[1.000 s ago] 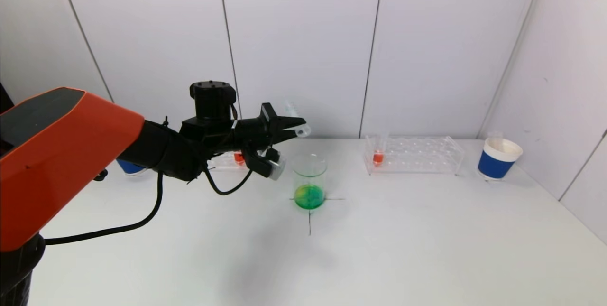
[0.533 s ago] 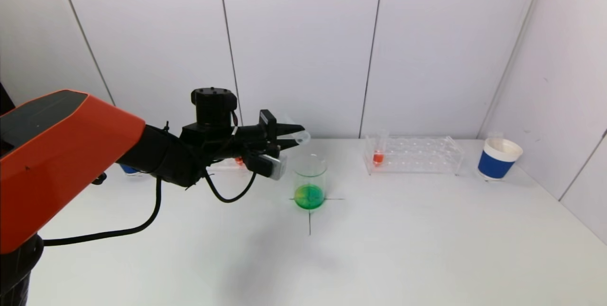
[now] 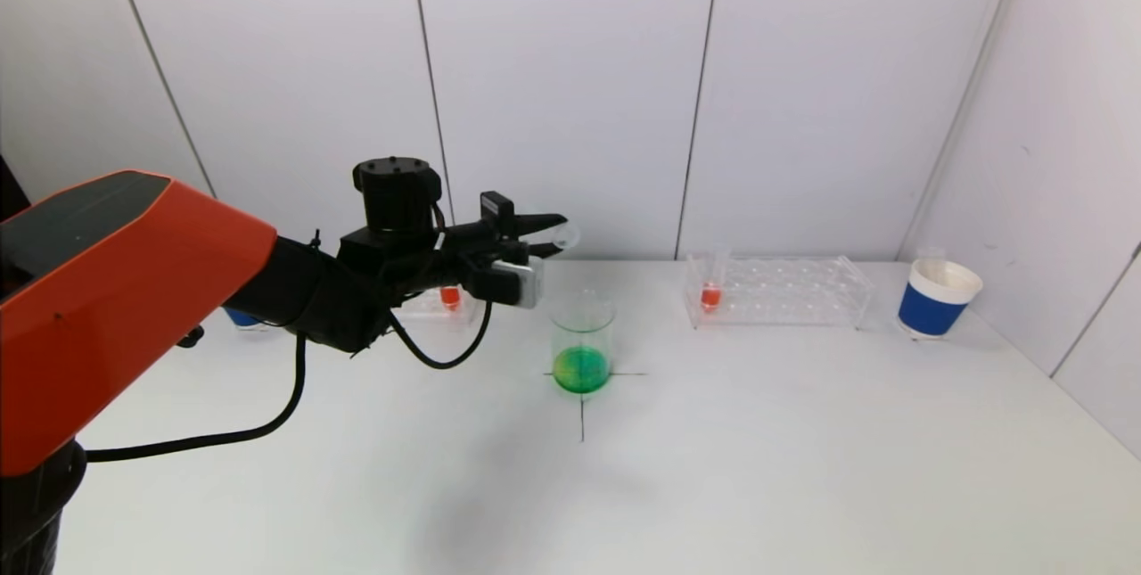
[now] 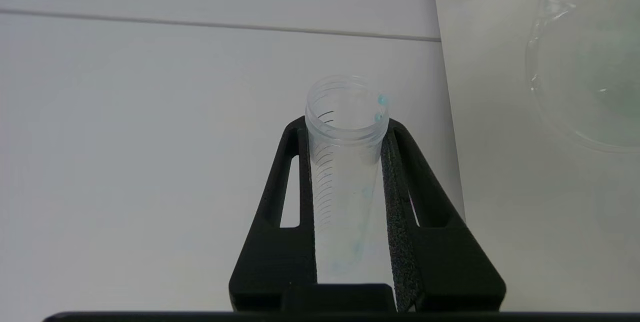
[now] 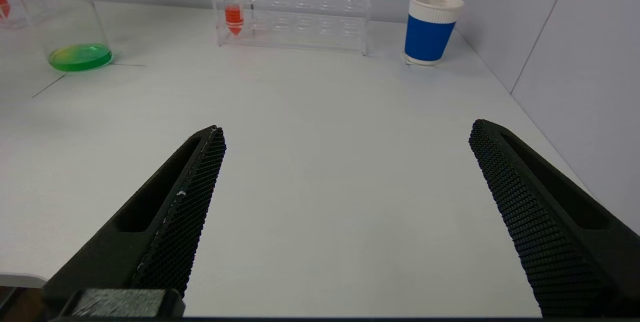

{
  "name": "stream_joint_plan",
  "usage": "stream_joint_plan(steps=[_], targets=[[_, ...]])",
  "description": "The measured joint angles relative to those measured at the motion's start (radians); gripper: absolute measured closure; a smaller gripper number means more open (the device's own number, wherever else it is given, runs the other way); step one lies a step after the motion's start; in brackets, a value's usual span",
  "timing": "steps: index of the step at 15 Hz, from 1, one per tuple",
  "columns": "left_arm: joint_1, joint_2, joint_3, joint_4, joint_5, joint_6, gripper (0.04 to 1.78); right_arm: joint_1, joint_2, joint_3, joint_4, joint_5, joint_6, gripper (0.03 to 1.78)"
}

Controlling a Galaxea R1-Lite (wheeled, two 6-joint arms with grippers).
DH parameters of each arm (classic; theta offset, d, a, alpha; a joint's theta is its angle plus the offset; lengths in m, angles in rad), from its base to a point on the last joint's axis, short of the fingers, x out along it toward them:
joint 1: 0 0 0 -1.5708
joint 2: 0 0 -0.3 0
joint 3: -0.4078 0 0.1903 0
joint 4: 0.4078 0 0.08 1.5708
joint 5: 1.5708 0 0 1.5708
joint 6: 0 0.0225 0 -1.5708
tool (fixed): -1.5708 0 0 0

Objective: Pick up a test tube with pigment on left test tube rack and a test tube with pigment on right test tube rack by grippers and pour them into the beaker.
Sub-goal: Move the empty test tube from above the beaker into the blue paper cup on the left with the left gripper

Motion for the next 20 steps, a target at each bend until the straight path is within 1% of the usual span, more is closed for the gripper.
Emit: stream_joint_plan(steps=[5, 7, 10, 15, 20], targets=[[0.002, -0.018, -0.006, 0.014, 0.096, -0.129, 1.4, 0.0, 0.0, 0.0, 0.0, 0.0, 0.0, 0.04], [0.001, -0.025, -0.013, 0.018, 0.157, -0.21, 1.4, 0.0, 0.0, 0.0, 0.0, 0.0, 0.0, 0.04], [0.001, -0.029, -0.06, 0.018, 0.244, -0.315, 1.4, 0.0, 0.0, 0.0, 0.0, 0.0, 0.0, 0.04], [0.001, -0.039, -0.097, 0.019, 0.424, -0.461, 1.4, 0.0, 0.0, 0.0, 0.0, 0.0, 0.0, 0.04], [-0.001, -0.079, -0.109, 0.099, 0.527, -0.651, 1.4, 0.0, 0.0, 0.0, 0.0, 0.0, 0.0, 0.04]])
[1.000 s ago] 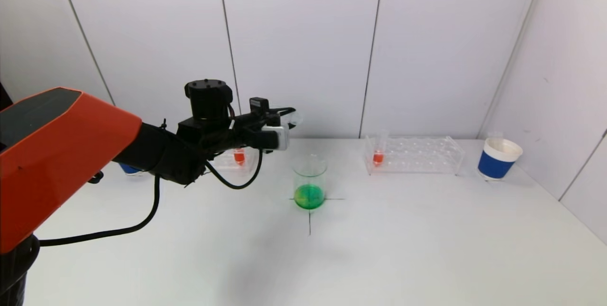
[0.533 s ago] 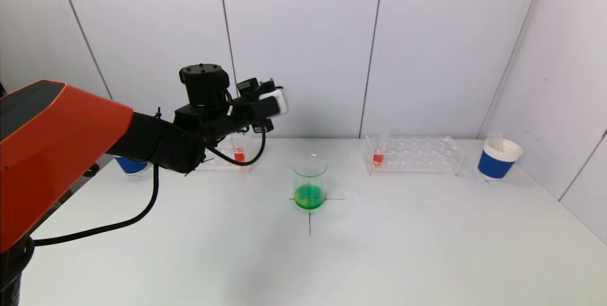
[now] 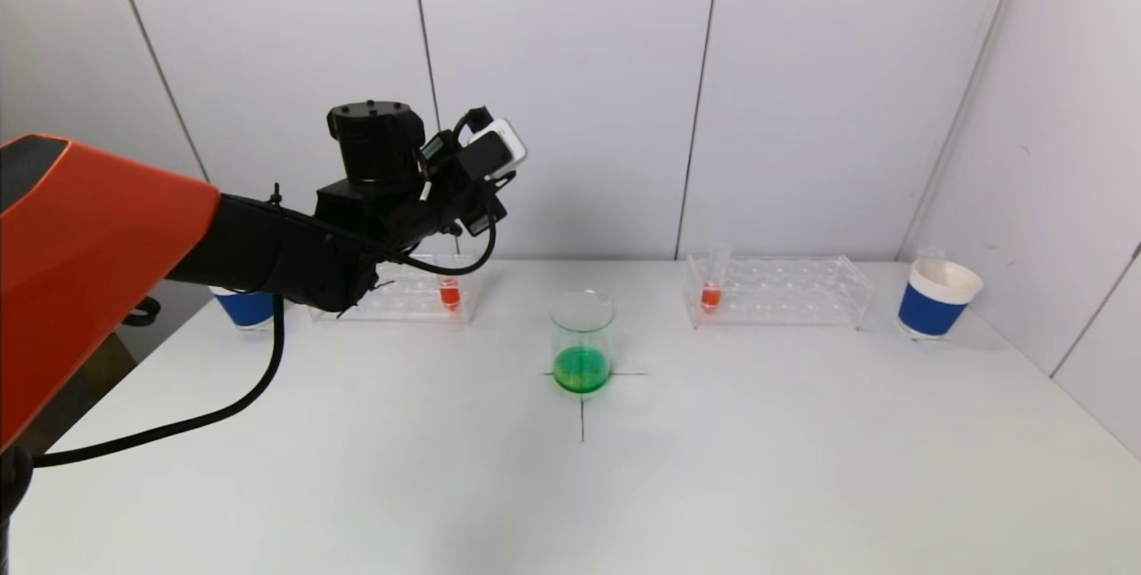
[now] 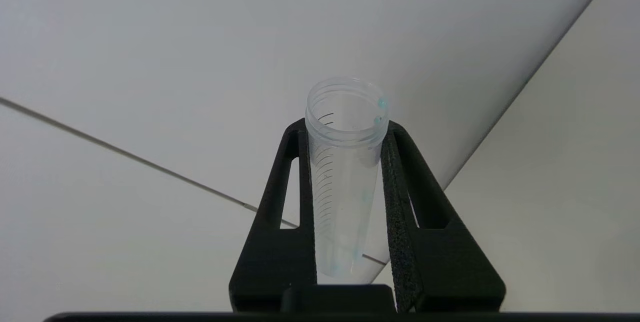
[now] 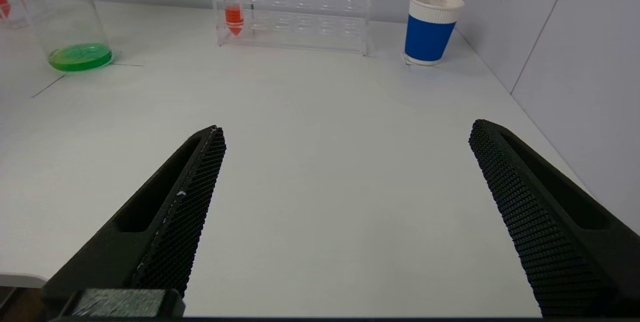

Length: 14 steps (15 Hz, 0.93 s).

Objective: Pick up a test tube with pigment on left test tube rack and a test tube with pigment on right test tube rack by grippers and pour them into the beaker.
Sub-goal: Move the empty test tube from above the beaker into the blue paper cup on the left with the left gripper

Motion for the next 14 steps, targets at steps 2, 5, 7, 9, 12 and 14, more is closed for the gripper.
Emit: stream_joint_plan(steps=[2, 5, 7, 9, 12, 14], targets=[[0.0, -0.013, -0.036, 0.024, 0.04, -0.073, 1.4, 0.0, 0.0, 0.0, 0.0, 0.0, 0.0, 0.04], [0.0, -0.018, -0.141, 0.068, 0.188, -0.224, 1.4, 0.0, 0.0, 0.0, 0.0, 0.0, 0.0, 0.04], [0.01, -0.021, -0.201, 0.121, 0.273, -0.303, 1.4, 0.0, 0.0, 0.0, 0.0, 0.0, 0.0, 0.04], [0.027, -0.032, -0.244, 0.181, 0.37, -0.36, 1.4, 0.0, 0.0, 0.0, 0.0, 0.0, 0.0, 0.04], [0.06, -0.065, -0.272, 0.267, 0.42, -0.434, 1.4, 0.0, 0.0, 0.0, 0.0, 0.0, 0.0, 0.04], [0.095, -0.084, -0.275, 0.282, 0.422, -0.453, 1.4, 0.0, 0.0, 0.0, 0.0, 0.0, 0.0, 0.04]])
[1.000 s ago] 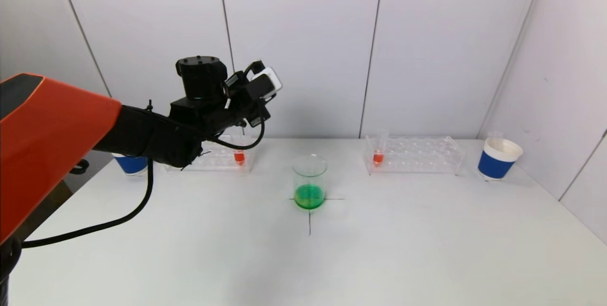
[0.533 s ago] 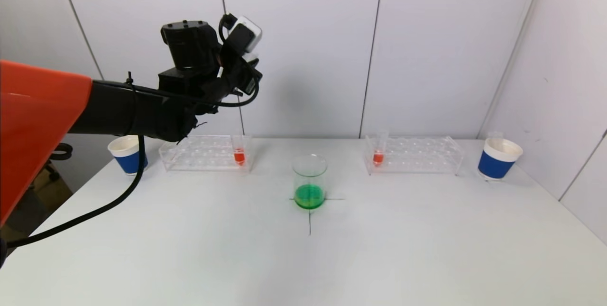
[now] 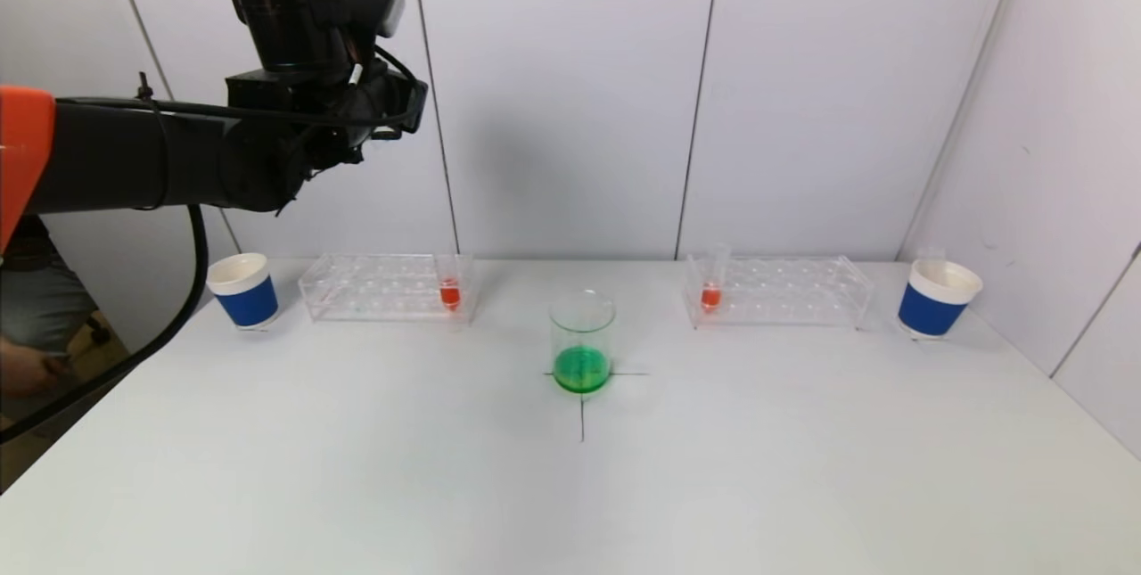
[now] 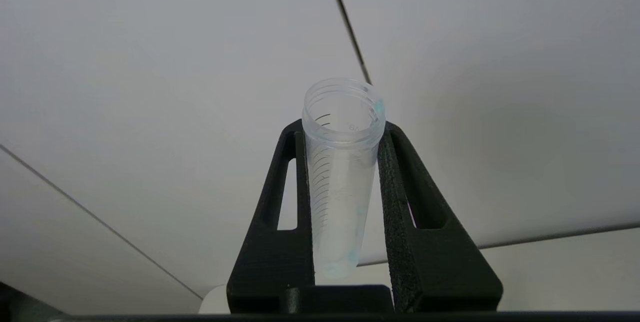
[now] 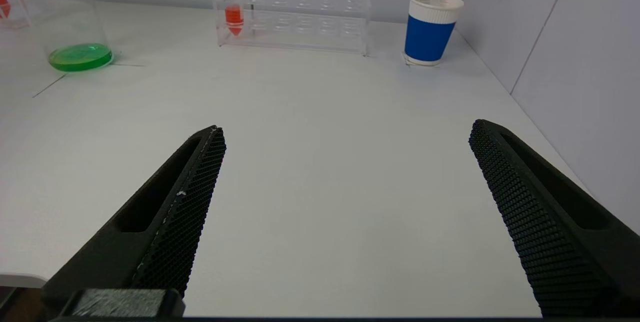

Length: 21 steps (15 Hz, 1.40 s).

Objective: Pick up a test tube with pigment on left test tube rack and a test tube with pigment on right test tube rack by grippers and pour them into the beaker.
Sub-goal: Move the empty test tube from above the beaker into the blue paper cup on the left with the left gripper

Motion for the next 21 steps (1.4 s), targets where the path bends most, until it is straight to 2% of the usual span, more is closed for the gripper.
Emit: stream_joint_plan(steps=[9, 17, 21], targets=[[0.166, -0.074, -0.003, 0.166, -0.011, -0.163, 1.4, 0.0, 0.0, 0.0, 0.0, 0.0, 0.0, 0.04], [0.359, -0.091, 0.057, 0.165, -0.068, -0.221, 1.4, 0.0, 0.0, 0.0, 0.0, 0.0, 0.0, 0.04], [0.41, -0.087, 0.118, 0.15, -0.088, -0.24, 1.4, 0.0, 0.0, 0.0, 0.0, 0.0, 0.0, 0.04]])
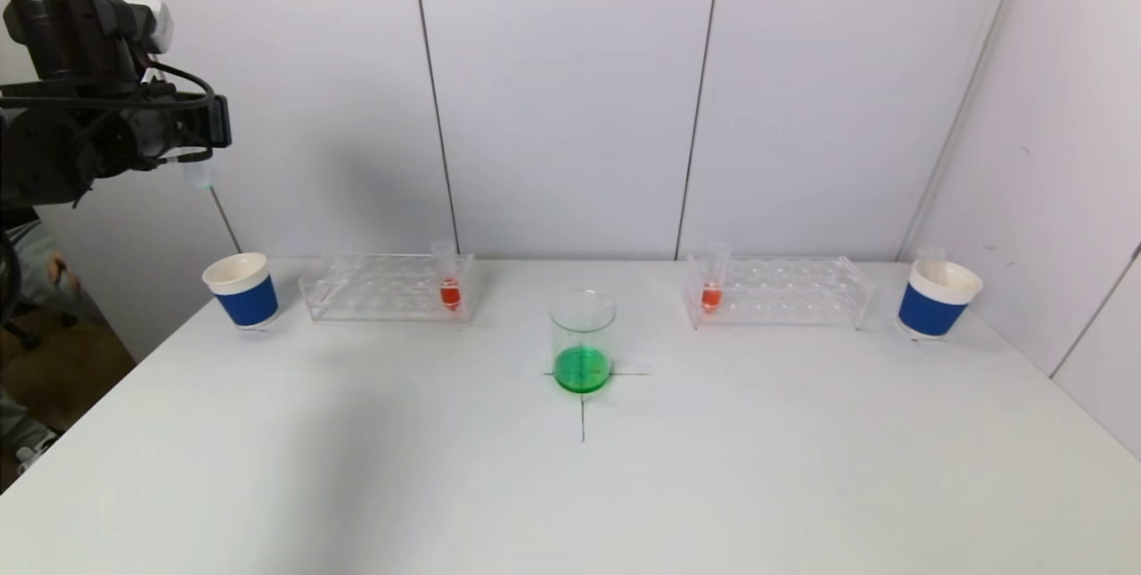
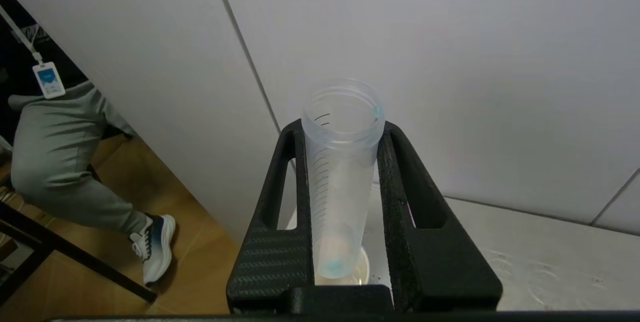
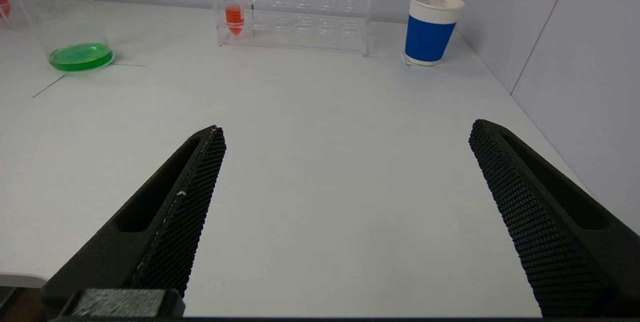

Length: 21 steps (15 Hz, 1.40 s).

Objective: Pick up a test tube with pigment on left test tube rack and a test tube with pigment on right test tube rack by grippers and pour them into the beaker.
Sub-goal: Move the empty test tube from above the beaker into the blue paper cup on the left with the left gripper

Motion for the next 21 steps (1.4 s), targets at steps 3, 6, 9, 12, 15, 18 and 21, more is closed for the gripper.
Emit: stream_joint_plan(steps=[3, 6, 9, 12, 15, 18, 21], targets=[[0.023, 0.02, 0.02, -0.005, -0.004, -0.046, 1.4, 0.0, 0.0, 0.0, 0.0, 0.0, 0.0, 0.04], [0.05, 0.057, 0.022, -0.042, -0.026, -0.051, 1.4, 0.0, 0.0, 0.0, 0.0, 0.0, 0.0, 0.04], [0.075, 0.11, 0.023, -0.093, -0.029, -0.063, 1.4, 0.0, 0.0, 0.0, 0.0, 0.0, 0.0, 0.04], [0.096, 0.169, 0.013, -0.131, -0.046, -0.079, 1.4, 0.0, 0.0, 0.0, 0.0, 0.0, 0.0, 0.04], [0.1, 0.219, 0.018, -0.185, -0.051, -0.08, 1.4, 0.0, 0.0, 0.0, 0.0, 0.0, 0.0, 0.04], [0.098, 0.25, 0.031, -0.211, -0.052, -0.079, 1.4, 0.0, 0.0, 0.0, 0.0, 0.0, 0.0, 0.04], [0.098, 0.263, 0.071, -0.242, -0.069, -0.079, 1.4, 0.0, 0.0, 0.0, 0.0, 0.0, 0.0, 0.04]])
